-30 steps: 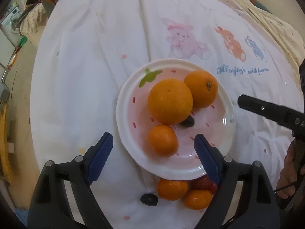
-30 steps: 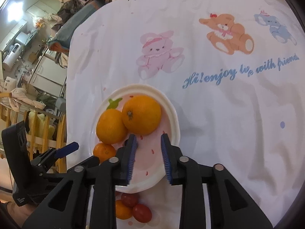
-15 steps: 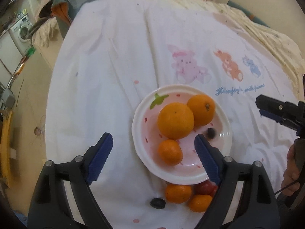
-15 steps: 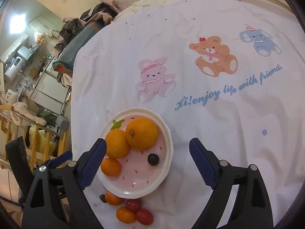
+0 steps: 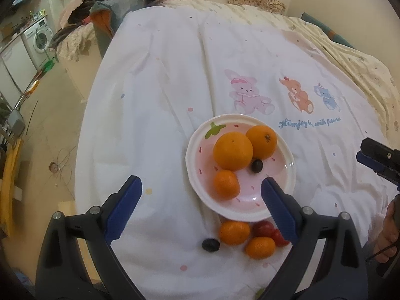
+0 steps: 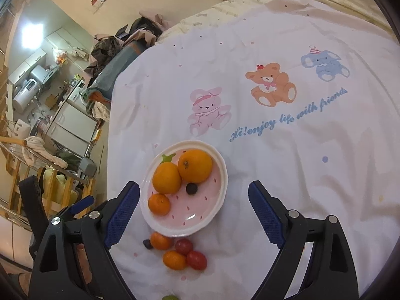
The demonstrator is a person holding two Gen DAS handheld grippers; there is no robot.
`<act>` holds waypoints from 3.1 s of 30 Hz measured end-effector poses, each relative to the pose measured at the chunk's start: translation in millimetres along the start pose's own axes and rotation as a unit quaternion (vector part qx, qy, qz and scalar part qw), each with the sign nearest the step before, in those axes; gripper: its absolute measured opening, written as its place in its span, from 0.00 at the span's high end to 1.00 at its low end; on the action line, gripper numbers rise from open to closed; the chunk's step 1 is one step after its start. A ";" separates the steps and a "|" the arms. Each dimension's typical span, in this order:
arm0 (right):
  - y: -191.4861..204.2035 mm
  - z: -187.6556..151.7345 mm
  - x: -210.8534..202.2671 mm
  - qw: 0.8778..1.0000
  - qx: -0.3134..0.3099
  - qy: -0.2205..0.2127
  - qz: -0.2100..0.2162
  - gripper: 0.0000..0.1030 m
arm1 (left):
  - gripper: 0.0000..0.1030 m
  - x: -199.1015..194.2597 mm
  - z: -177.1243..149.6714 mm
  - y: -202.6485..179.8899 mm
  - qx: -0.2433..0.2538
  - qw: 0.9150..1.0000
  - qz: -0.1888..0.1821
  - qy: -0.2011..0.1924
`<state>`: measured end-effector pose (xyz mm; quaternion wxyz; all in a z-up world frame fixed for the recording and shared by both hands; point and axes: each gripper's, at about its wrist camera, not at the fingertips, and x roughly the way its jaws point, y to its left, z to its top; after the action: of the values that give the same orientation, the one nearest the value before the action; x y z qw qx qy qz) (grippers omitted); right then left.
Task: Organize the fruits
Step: 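Withdraw both open tools from the plate, then grasp the dark plum on the sheet with the left tool, then grasp a loose tangerine with the right tool while the left tool holds the plum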
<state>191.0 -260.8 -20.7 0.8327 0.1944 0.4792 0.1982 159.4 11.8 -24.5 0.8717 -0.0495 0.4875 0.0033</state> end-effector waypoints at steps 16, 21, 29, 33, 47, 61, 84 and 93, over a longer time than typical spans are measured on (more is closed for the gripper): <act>14.5 -49.5 -31.7 0.999 -0.026 -0.013 -0.018 0.12 | 0.08 -26.1 -35.4 3.7 -0.014 1.000 0.002 0.001; 11.6 -60.3 -27.2 1.000 -0.012 0.000 -0.022 0.12 | 0.08 -20.8 -42.7 8.7 -0.030 0.999 0.005 0.021; 5.2 -64.8 -15.9 0.999 0.007 0.018 -0.031 0.12 | 0.08 -4.6 -49.1 17.0 -0.048 0.997 0.010 0.059; 4.2 -63.9 -11.0 0.999 0.016 0.024 -0.029 0.12 | 0.08 12.0 -58.1 24.0 -0.063 0.993 0.012 0.102; -3.6 -62.1 1.6 0.998 0.034 0.043 -0.035 0.12 | 0.44 71.3 -83.5 -28.0 0.086 0.979 0.056 0.174; -5.2 -60.8 8.7 0.997 0.034 0.051 -0.037 0.12 | 0.80 69.8 -87.4 -48.1 0.144 0.975 0.055 0.162; 19.1 -106.7 54.3 0.976 0.105 0.188 0.032 0.26 | 0.80 -5.3 -58.1 22.3 -0.036 0.996 0.012 0.083; 22.0 -118.5 93.2 0.965 0.163 0.204 -0.016 0.34 | 0.80 -10.0 -58.4 28.0 -0.057 0.994 -0.007 0.089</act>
<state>127.2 -178.2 -131.6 0.6778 0.2752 0.6674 0.1394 103.0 34.9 -48.6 0.8206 -0.1026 0.5619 0.0205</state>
